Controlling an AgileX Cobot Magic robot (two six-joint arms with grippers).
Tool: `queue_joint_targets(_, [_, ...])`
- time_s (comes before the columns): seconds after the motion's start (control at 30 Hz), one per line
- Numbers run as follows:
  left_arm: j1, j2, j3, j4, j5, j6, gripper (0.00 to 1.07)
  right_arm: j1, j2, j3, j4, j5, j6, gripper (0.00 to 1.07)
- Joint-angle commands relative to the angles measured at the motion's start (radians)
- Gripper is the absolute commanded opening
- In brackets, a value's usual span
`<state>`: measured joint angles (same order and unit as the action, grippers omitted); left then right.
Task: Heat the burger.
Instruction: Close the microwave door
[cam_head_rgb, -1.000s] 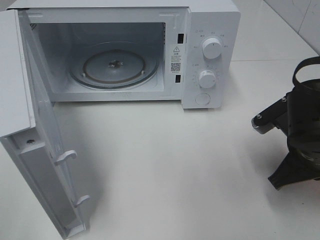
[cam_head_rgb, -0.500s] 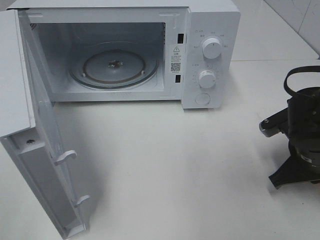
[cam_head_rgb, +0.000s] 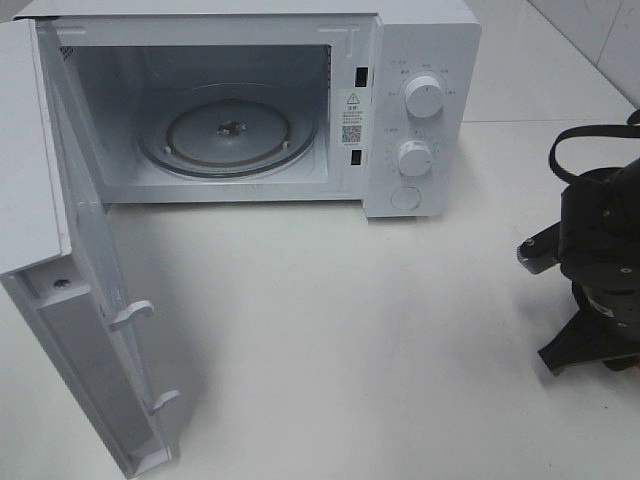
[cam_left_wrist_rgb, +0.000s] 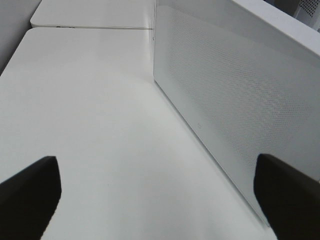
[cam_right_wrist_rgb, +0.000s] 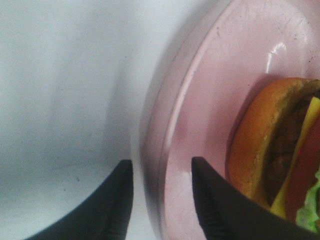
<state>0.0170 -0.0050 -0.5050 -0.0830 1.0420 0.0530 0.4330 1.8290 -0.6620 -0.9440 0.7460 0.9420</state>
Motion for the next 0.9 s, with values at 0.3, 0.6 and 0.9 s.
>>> queue_joint_targets(0.3, [0.002,-0.021,0.001,-0.006,-0.005,-0.007,0.98,-0.002,-0.277,-0.008,0.277,0.018,-0.191,0.51])
queue_joint_targets(0.6, [0.002,-0.021,0.001,-0.006,-0.005,-0.007,0.98,-0.002,-0.551,-0.008,0.567,0.018,-0.551,0.63])
queue_joint_targets(0.9, [0.002,-0.021,0.001,-0.006,-0.005,-0.007,0.98,-0.002,-0.765,-0.008,0.771,0.054,-0.742,0.81])
